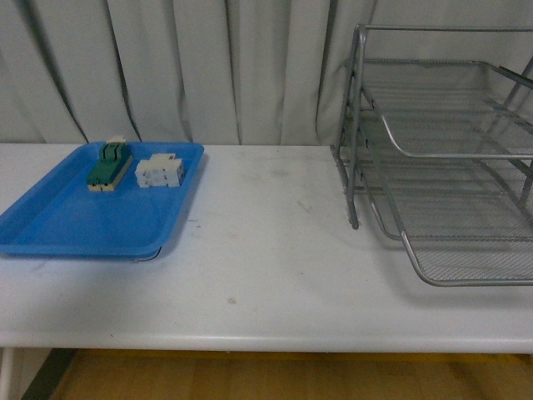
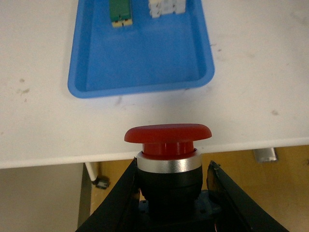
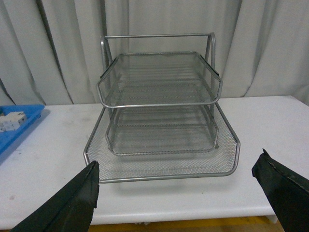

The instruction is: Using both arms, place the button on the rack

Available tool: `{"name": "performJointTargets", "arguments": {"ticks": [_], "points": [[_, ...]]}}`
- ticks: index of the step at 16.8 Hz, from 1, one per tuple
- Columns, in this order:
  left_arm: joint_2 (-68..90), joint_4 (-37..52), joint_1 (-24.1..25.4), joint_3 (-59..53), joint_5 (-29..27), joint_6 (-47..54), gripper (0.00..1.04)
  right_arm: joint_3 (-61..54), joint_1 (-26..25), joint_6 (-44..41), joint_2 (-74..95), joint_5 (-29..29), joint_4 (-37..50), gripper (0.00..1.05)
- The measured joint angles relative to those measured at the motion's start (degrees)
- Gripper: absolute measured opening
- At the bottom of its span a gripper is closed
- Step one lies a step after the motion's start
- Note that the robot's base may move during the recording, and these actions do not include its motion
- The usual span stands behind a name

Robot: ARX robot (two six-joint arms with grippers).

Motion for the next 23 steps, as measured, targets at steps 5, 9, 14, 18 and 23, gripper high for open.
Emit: {"name": "performJointTargets", "arguments": {"ticks": [5, 9, 14, 18, 23], "points": [[-1.6, 0.9, 0.1, 0.4, -0.5, -1.0, 0.36, 0.0, 0.0, 0.0, 0.0, 0.0, 0.0, 0.98], [-0.2, 0.2, 0.4, 0.1, -0.9, -1.4, 0.36, 0.0, 0.0, 0.0, 0.0, 0.0, 0.0, 0.98], [-0.4, 0.3, 0.4, 0.0, -0.9, -1.4, 0.36, 0.0, 0.0, 0.0, 0.0, 0.0, 0.0, 0.98], [6.6, 6.9, -6.7, 2.3, 5.5, -0.2, 0.36, 0.0, 0.0, 0.0, 0.0, 0.2, 0.0, 0.98], [34.2, 14.1, -22.0, 19.2, 11.3, 8.2, 0.36, 0.0, 0.0, 0.0, 0.0, 0.2, 0.0, 0.98]]}}
